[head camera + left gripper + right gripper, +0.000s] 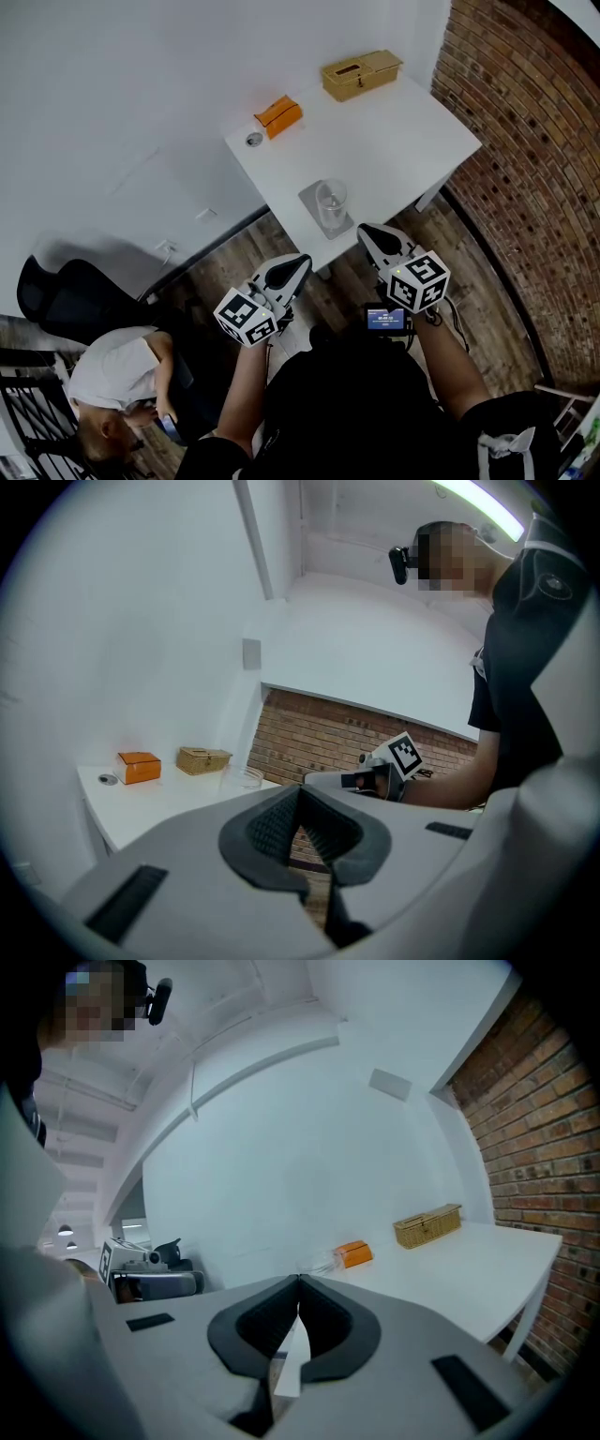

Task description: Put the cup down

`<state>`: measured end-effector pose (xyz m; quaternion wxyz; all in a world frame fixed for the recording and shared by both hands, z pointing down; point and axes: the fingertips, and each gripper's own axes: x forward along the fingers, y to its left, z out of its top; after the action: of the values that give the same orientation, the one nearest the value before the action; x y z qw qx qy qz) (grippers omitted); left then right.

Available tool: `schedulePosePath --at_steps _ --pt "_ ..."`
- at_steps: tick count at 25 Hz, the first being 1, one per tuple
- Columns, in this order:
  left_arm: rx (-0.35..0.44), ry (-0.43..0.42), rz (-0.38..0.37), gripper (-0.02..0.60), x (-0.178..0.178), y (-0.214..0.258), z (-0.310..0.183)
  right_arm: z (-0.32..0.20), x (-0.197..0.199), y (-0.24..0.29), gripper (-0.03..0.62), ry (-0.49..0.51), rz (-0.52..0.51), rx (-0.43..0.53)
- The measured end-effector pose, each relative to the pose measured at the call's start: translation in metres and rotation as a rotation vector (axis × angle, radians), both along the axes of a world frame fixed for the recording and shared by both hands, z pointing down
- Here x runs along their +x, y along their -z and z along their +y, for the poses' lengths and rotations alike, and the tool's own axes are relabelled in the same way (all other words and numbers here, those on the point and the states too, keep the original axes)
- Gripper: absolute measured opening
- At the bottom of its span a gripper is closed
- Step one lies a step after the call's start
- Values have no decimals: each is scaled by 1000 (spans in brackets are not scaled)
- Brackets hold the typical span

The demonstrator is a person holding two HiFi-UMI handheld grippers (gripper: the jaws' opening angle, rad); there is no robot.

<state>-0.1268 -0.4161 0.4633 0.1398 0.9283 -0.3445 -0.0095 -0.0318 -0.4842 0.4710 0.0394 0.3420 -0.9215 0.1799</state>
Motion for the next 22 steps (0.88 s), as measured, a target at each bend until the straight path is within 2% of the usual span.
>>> schedulePosePath --at_steps 10,22 --pt "-4 10 22 8 1 1 2 3 5 0 17 -2 7 4" --pt "-6 40 8 8 -2 2 3 7 10 0 17 -7 16 9"
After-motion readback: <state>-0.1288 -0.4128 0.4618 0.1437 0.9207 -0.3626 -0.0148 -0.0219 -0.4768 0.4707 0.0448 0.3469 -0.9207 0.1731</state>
